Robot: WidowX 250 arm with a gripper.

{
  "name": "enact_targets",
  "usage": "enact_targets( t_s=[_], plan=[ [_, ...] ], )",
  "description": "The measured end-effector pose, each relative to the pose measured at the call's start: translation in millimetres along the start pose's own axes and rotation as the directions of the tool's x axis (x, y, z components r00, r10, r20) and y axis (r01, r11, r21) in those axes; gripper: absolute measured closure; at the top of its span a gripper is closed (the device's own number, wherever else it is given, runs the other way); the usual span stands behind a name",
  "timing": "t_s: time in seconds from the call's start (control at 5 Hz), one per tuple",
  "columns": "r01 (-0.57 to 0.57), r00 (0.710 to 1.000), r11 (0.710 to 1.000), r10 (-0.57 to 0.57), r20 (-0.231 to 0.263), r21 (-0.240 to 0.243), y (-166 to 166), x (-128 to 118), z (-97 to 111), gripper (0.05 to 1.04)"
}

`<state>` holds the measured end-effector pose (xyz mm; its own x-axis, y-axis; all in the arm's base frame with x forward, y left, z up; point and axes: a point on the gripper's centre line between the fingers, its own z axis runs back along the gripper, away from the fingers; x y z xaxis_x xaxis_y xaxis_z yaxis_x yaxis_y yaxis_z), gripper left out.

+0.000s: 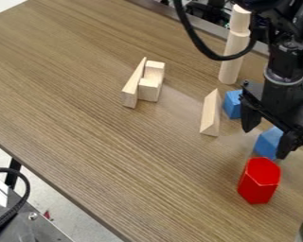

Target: Put the blue cube on top of the red hexagon

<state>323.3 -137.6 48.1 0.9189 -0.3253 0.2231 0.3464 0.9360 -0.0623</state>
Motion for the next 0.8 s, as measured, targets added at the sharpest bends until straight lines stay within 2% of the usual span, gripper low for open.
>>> enact_targets(
  t_s=[0.4,0.6,0.8],
  plan=[
    [0.034,0.998,0.999,-0.035,0.051,0.013,1,9,-12,0.085],
    [0.04,0.997,0.999,-0.04,0.059,0.009,-1,10,-14,0.133],
    [0.031,0.996,0.999,-0.032,0.08,0.014,-1,13,-14,0.396]
  ],
)
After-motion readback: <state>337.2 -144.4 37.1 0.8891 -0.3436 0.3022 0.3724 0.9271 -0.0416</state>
